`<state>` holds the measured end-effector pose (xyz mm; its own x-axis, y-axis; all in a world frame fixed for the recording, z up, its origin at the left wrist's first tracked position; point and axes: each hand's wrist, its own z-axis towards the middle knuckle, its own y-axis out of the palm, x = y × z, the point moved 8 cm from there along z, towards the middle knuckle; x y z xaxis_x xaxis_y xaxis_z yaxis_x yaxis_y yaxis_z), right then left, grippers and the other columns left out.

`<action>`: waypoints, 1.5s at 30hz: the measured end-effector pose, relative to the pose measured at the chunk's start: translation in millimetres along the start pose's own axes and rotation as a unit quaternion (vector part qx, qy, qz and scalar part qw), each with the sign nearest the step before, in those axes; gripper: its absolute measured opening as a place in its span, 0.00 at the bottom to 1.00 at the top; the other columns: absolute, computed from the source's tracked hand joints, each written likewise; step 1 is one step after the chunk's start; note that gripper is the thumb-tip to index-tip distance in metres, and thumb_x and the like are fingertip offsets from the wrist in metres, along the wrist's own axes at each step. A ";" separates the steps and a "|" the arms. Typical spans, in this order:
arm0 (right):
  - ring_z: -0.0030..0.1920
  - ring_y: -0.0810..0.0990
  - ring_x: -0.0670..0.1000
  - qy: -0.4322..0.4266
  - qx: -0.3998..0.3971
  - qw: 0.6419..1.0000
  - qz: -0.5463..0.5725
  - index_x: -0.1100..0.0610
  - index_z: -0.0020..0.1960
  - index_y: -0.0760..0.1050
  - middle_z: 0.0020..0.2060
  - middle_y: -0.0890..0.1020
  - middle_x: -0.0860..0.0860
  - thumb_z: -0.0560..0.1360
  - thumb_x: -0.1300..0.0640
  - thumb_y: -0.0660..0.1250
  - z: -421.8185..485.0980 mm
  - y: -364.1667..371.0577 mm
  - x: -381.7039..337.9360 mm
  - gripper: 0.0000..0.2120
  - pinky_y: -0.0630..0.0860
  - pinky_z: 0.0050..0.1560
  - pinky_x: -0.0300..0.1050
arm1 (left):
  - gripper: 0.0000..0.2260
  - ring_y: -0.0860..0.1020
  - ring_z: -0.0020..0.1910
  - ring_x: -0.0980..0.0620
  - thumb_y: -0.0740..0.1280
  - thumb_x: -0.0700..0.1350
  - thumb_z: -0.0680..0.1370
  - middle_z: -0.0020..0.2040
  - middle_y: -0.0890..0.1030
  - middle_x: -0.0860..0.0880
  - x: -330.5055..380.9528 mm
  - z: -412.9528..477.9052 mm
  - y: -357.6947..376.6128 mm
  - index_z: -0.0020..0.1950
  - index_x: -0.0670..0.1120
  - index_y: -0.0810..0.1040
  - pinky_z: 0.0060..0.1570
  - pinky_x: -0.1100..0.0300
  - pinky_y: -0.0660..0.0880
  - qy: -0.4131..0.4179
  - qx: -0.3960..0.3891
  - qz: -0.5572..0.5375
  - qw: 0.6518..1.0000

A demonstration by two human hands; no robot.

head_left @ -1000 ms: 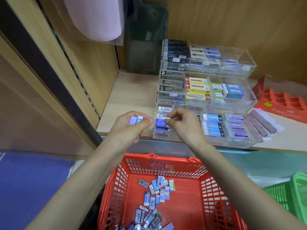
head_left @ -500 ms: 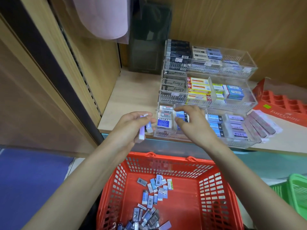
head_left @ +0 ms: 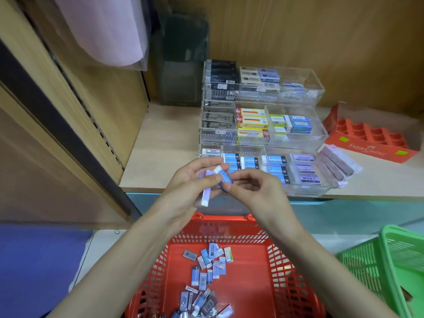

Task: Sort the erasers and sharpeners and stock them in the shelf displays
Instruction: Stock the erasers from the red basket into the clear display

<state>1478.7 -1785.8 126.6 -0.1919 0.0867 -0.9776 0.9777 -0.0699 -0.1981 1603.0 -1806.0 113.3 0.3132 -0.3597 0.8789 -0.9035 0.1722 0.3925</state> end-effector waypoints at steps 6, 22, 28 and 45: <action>0.39 0.76 0.39 -0.089 0.049 0.984 -0.145 0.44 0.43 0.74 0.42 0.77 0.46 0.71 0.61 0.72 -5.4 -29.1 -9.6 0.13 0.70 0.40 0.28 | 0.05 0.79 0.34 0.58 0.63 0.38 0.79 0.45 0.81 0.45 -0.7 4.6 -12.9 0.49 0.45 0.78 0.32 0.67 0.76 0.013 0.061 0.140 0.988; 0.51 0.75 0.55 -0.142 0.076 0.914 -0.371 0.59 0.54 0.80 0.47 0.79 0.53 0.72 0.60 0.71 25.9 -65.7 24.1 0.10 0.66 0.50 0.40 | 0.07 0.74 0.34 0.53 0.61 0.39 0.79 0.34 0.78 0.51 -27.2 23.5 8.6 0.48 0.45 0.79 0.39 0.59 0.70 -0.036 0.085 0.196 0.976; 0.49 0.72 0.60 -0.156 0.066 0.817 -0.551 0.60 0.48 0.82 0.46 0.79 0.56 0.71 0.60 0.70 83.7 -49.4 23.6 0.07 0.69 0.46 0.51 | 0.17 0.80 0.33 0.54 0.51 0.29 0.77 0.35 0.80 0.48 -11.6 34.5 -11.7 0.46 0.45 0.75 0.42 0.55 0.75 0.013 0.141 0.096 0.985; 0.52 0.73 0.57 -0.137 -0.007 0.883 -0.448 0.58 0.55 0.79 0.50 0.78 0.54 0.74 0.61 0.66 81.6 -40.0 22.1 0.10 0.66 0.52 0.47 | 0.08 0.79 0.41 0.55 0.69 0.36 0.73 0.45 0.82 0.47 -4.3 31.0 -19.4 0.48 0.47 0.80 0.36 0.70 0.74 0.036 0.124 0.090 0.987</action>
<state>1428.4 -1862.2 107.1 -0.9013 -0.1436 -0.4087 0.4225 -0.0835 -0.9025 1610.1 -1836.2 93.6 0.1524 -0.2764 0.9489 -0.9876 -0.0061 0.1568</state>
